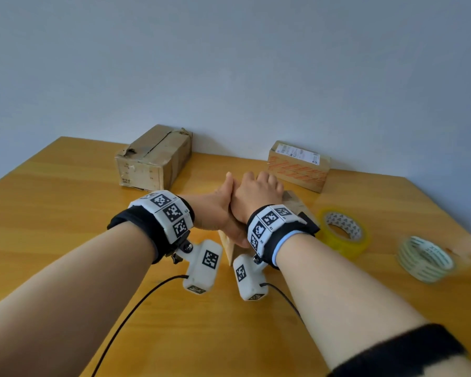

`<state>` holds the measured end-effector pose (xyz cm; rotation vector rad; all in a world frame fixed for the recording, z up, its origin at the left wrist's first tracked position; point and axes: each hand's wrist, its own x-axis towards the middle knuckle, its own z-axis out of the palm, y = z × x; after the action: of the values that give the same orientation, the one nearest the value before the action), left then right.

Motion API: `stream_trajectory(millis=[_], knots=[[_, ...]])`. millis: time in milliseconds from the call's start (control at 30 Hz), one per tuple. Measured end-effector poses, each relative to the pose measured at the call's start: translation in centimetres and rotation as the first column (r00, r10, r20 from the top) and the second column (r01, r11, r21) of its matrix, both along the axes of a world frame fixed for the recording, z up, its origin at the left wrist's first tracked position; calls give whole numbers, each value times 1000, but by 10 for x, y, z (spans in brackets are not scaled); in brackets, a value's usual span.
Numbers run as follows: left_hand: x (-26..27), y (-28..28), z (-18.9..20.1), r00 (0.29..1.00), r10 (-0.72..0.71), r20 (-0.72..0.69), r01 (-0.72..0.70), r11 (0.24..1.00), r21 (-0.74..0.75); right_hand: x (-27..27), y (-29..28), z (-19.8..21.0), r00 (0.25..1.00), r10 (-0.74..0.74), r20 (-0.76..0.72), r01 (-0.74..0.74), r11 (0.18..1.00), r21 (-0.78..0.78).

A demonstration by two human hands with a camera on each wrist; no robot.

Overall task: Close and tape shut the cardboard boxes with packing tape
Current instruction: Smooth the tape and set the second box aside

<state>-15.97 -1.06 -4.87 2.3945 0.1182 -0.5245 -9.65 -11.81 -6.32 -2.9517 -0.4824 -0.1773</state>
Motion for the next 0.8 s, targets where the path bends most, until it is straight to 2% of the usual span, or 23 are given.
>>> stream_trajectory(millis=[233,367,533,700,800], knots=[[2,0,3,1000,-24,-8,24,1000,5,3,-1,0,1000,-1,-12,0,999,-32],[2,1,3,999,-21,-35,22,999,28,12,-21,4,998,-63,-9,62,994,-94],[3,1,3,999,-19,-47,22,998,63,19,-35,6,986,-116,-124,105,991,-88],[6,2,1,999,-25,-49,28,998,60,25,-46,6,988,-137,-71,127,983,-130],[8,6,2,998,-41,-51,44,998,54,33,-61,9,977,-201,-64,189,969,-157]])
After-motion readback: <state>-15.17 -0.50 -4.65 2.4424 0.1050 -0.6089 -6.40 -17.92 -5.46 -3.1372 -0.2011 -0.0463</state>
